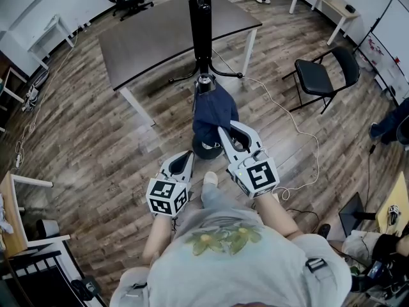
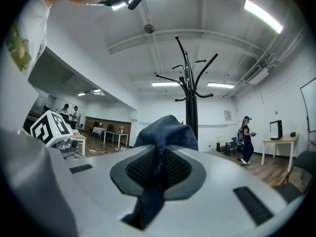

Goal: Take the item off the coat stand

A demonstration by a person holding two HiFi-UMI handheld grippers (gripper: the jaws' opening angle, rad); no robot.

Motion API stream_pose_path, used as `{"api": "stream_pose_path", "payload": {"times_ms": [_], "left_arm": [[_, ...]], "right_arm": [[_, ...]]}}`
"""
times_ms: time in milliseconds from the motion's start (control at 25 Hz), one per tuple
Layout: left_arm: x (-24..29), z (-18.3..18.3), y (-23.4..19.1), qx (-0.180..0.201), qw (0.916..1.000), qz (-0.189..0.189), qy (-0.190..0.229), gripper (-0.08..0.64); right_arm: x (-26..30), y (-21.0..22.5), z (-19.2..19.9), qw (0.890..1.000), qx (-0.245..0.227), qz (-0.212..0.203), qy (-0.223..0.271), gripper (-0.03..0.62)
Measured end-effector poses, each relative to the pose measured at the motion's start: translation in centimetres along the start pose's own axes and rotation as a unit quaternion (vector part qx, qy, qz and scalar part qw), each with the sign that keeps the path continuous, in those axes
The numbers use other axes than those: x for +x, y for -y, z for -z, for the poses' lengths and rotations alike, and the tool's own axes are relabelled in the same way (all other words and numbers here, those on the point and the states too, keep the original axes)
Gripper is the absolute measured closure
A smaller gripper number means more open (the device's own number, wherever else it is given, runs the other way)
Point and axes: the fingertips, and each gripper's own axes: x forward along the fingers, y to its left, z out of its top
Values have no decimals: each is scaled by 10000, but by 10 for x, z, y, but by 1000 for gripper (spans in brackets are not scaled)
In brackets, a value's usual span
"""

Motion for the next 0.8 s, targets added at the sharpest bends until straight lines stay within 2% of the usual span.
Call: {"api": "stream_pose_path", "payload": {"times_ms": [400, 800], "left_arm": [[0, 2, -1, -40, 10000, 42, -39, 545], [5, 3, -3, -52, 10000, 51, -50, 545]], "right_arm": [[-7, -14, 31, 9987, 317, -100, -385, 548], [-8, -9, 41, 9984, 305, -63, -475, 548]]}}
